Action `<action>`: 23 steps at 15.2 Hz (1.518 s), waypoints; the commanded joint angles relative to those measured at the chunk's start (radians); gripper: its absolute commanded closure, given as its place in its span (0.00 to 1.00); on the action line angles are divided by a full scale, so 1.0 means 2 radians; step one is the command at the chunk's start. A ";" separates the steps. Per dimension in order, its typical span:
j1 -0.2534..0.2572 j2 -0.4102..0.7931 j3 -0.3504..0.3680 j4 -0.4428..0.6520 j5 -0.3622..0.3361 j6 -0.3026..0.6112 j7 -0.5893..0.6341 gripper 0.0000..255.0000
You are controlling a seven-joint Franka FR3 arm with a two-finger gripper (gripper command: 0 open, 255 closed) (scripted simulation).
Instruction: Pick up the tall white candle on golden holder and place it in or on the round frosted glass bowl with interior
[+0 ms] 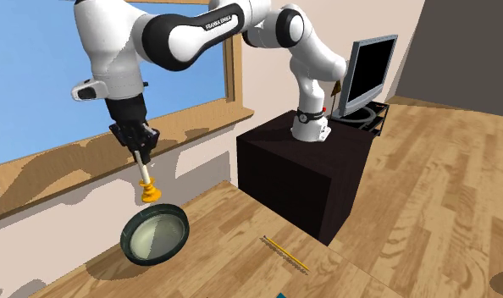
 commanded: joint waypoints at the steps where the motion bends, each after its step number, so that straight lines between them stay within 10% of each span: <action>1: -0.005 0.033 -0.002 0.060 0.000 -0.028 -0.011 1.00; 23: -0.008 0.065 -0.004 -0.032 -0.003 0.096 -0.007 1.00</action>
